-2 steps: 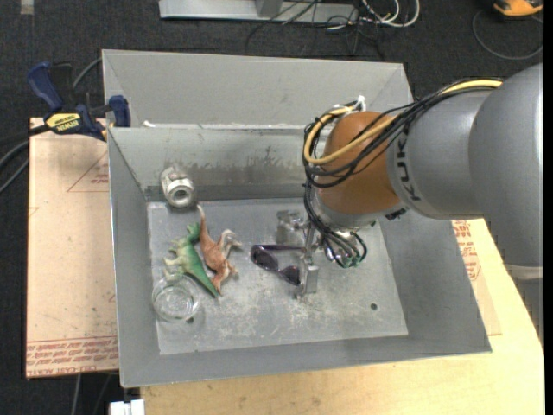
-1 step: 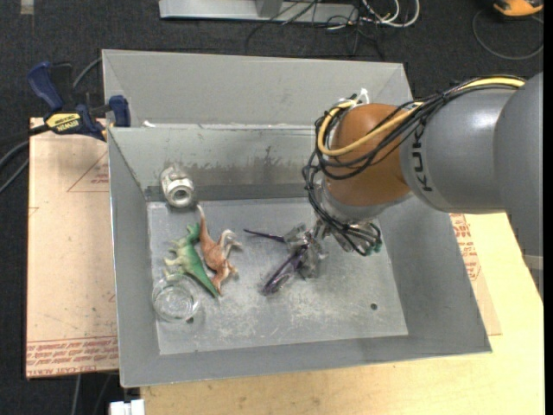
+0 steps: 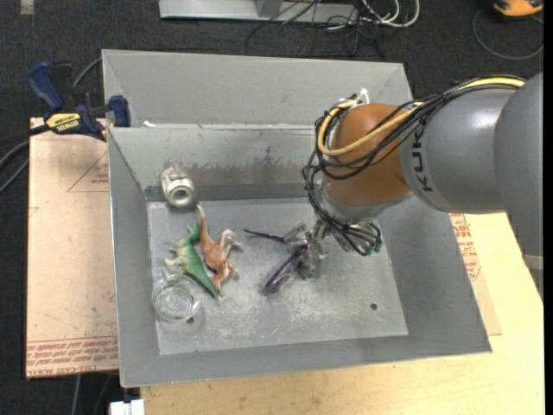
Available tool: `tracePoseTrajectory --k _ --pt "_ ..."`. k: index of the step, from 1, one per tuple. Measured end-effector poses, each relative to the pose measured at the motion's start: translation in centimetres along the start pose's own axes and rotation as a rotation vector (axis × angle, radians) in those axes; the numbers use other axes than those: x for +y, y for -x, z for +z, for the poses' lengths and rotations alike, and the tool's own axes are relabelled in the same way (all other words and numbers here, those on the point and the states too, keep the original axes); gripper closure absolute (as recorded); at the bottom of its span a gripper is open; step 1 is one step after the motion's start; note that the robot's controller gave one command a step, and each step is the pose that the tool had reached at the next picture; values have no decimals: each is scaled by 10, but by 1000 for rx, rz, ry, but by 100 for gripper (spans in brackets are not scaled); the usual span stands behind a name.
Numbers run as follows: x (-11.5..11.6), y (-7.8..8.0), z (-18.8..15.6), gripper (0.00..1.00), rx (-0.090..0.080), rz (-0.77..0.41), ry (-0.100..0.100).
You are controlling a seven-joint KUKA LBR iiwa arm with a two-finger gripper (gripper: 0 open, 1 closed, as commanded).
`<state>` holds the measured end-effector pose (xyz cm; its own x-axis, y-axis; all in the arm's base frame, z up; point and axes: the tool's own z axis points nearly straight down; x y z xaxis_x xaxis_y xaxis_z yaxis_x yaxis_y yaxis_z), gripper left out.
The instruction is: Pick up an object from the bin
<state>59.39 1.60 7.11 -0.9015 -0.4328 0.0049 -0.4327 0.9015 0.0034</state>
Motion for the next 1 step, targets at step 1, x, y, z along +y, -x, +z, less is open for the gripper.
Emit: tracePoseTrajectory --k 1 --pt "0 -1 -3 100 2 0 1"
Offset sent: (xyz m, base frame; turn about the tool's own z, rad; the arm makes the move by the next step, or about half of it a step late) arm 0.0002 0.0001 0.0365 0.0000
